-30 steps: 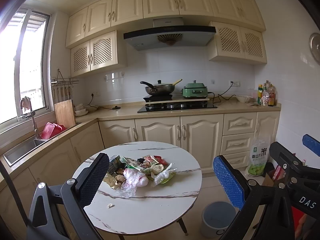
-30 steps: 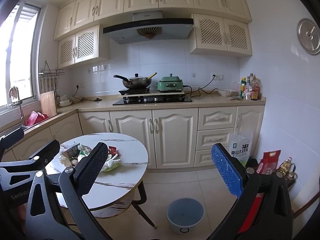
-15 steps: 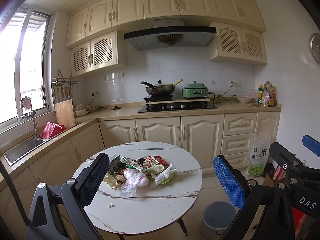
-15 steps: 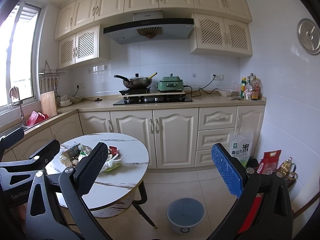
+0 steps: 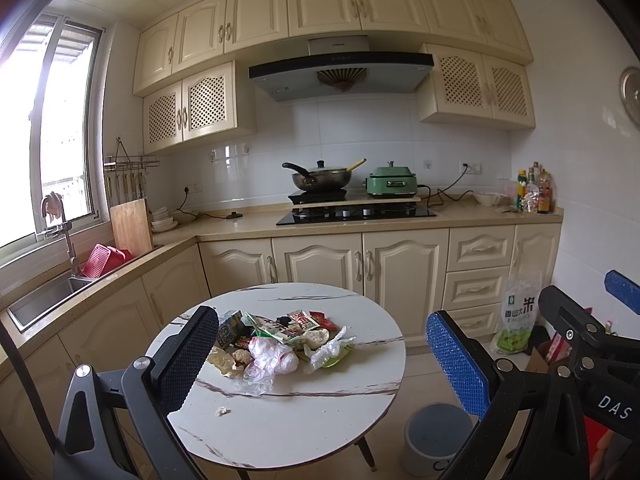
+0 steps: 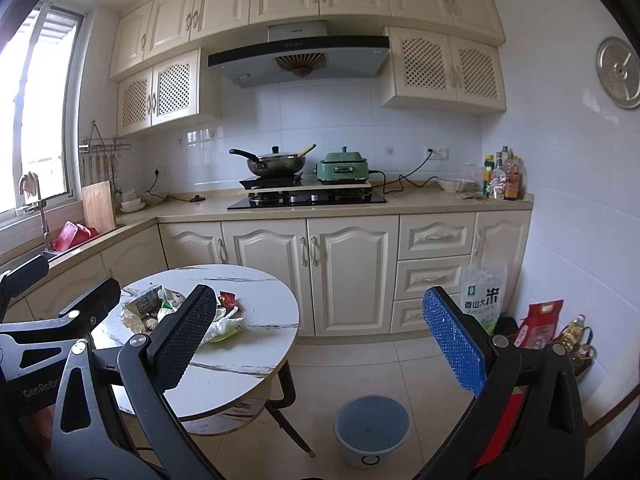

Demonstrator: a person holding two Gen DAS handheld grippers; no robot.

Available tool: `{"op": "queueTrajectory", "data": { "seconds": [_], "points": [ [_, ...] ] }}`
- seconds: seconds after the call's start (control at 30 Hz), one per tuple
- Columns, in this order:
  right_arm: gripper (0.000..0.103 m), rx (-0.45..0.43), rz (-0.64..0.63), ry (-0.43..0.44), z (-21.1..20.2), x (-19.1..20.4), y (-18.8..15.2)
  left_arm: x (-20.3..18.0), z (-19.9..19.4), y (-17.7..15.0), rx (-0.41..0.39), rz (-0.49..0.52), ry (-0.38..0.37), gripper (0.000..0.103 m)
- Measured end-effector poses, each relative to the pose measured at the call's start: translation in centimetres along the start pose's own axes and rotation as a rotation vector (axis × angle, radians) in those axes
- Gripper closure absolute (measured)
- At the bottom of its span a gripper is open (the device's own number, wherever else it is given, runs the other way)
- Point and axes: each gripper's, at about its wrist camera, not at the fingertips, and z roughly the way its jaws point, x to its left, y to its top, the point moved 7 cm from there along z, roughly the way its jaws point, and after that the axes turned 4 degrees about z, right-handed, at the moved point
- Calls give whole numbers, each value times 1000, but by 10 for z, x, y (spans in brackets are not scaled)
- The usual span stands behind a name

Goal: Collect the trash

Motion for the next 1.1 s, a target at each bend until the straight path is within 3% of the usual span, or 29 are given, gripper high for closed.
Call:
{"op": "queueTrajectory", "data": {
  "seconds": [0.33, 0.5, 0.6, 0.87, 1.1],
  "points": [
    [0, -3, -2, 9, 2, 3, -2, 2, 3, -1, -2, -5, -8, 1],
    [0, 26, -12, 35, 22, 4, -11, 20, 24, -12, 28, -12, 0, 1],
    [0, 74, -22, 62, 46, 5, -20, 47, 45, -24, 82, -55, 3, 1],
    [0, 210, -65, 162, 122, 30, -60, 124, 107, -63, 256, -163, 128, 1],
    [0, 333, -115, 226, 193, 69, -105, 140, 179, -91, 409, -203, 132, 1]
  ]
}}
